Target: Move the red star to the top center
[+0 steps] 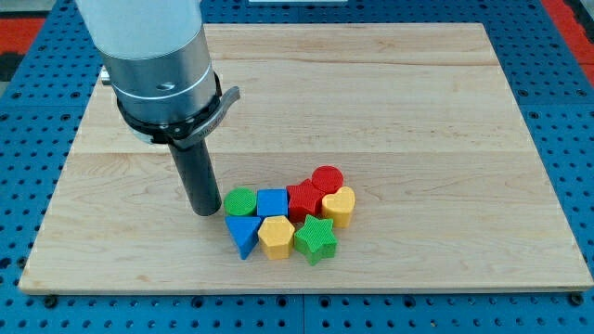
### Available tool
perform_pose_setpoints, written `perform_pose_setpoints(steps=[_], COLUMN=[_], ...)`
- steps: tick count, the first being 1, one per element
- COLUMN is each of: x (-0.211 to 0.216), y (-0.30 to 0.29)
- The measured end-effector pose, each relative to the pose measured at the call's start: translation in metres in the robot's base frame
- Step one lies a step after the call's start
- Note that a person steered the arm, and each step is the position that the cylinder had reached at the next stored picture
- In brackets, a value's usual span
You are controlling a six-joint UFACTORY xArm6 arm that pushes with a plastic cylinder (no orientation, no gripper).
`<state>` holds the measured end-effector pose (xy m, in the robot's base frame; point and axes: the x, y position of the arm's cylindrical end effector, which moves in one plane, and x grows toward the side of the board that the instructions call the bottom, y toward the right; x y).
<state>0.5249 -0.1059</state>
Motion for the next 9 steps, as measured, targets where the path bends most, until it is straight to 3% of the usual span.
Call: perform_pose_setpoints(steps=[1,2,4,6,8,9], x=[0.000,0.006,0.093,0.075,0.076,0.050], y=[-0.001,-0.046,-0.053,0.059,0.093,0.119])
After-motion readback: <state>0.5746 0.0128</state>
